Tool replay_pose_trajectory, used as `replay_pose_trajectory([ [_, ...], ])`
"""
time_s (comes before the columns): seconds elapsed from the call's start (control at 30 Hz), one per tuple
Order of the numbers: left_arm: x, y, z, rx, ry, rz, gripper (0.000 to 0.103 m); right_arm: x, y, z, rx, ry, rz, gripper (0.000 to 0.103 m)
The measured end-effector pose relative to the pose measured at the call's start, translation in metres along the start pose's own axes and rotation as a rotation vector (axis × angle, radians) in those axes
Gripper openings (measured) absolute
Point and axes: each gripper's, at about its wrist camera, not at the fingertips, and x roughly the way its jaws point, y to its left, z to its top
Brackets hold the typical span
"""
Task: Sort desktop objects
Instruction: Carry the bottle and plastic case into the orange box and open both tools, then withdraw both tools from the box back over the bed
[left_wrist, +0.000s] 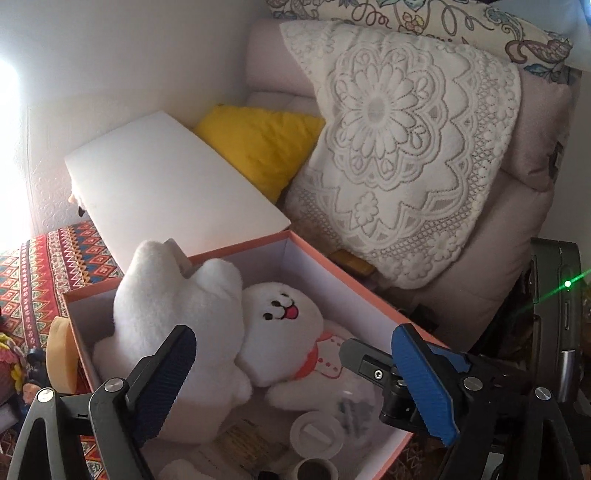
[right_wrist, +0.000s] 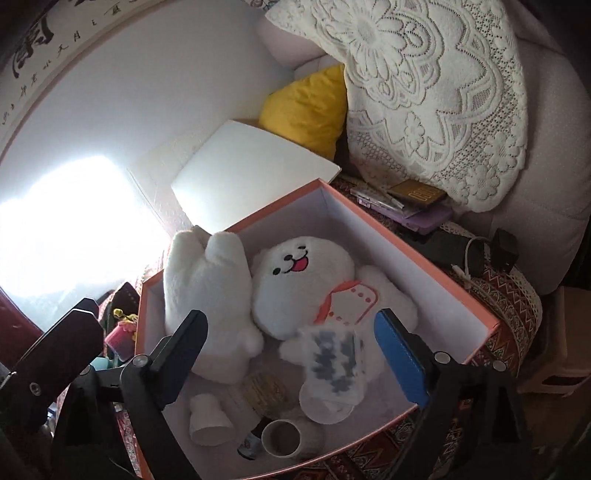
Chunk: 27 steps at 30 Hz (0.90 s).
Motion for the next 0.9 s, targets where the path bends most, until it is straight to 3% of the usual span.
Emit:
replay_pose_trajectory([
  [0.17, -0.032, 0.028, -0.008, -0.02, -0.029, 0.058, 0.092, 0.0, 0.001, -0.006, 0.024, 0.017, 0.026, 0.094],
  [0.53, -0.147, 0.159, -0.042, -0.193, -0.108, 0.346, 0.094, -0.047, 0.036, -0.032, -0.017, 0.003, 0.05, 0.094],
  [0.7, -0.185, 0.205, -0.086, -0.267, -0.096, 0.444, 0.095, -0.048, 0.079, -0.05, -0.069, 0.02, 0.109, 0.094],
  [0.9, -0.225, 0.249, -0.144, -0.316, -0.068, 0.574, 0.095, -0.026, 0.158, -0.082, -0.184, 0.079, 0.197, 0.094],
])
